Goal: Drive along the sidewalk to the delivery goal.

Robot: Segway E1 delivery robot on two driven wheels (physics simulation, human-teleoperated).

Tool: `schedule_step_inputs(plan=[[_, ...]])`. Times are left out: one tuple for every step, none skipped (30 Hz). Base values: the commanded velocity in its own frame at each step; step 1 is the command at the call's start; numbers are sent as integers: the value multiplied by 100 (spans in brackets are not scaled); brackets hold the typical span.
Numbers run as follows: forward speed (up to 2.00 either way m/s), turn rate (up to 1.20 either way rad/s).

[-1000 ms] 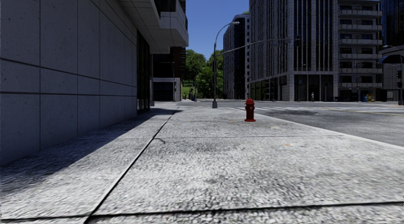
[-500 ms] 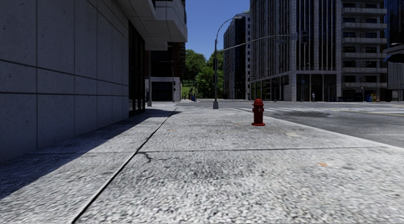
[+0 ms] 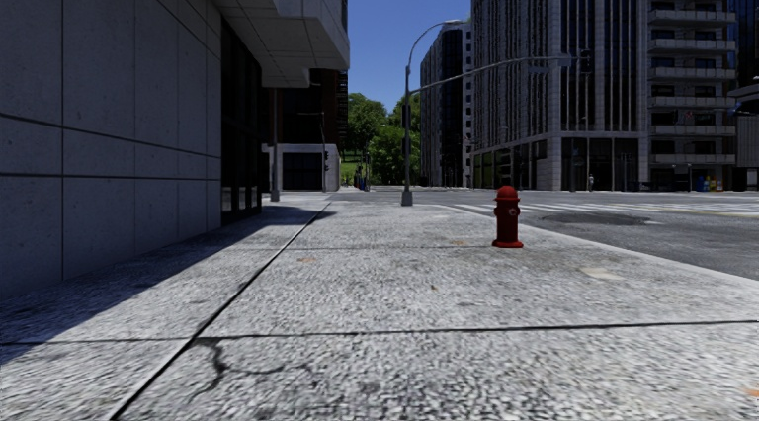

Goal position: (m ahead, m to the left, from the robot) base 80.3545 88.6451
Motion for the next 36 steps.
schedule_step_inputs(plan=[[200,0],[200,0],[200,0],[200,0],[200,0],[200,0],[200,0],[200,0],[200,0],[200,0],[200,0],[200,0],[200,0],[200,0],[200,0],[200,0],[200,0],[200,0],[200,0],[200,0],[200,0],[200,0],[200,0],[200,0],[200,0],[200,0],[200,0],[200,20],[200,68],[200,87],[200,93],[200,54],[200,8],[200,8],[200,2],[200,0]])
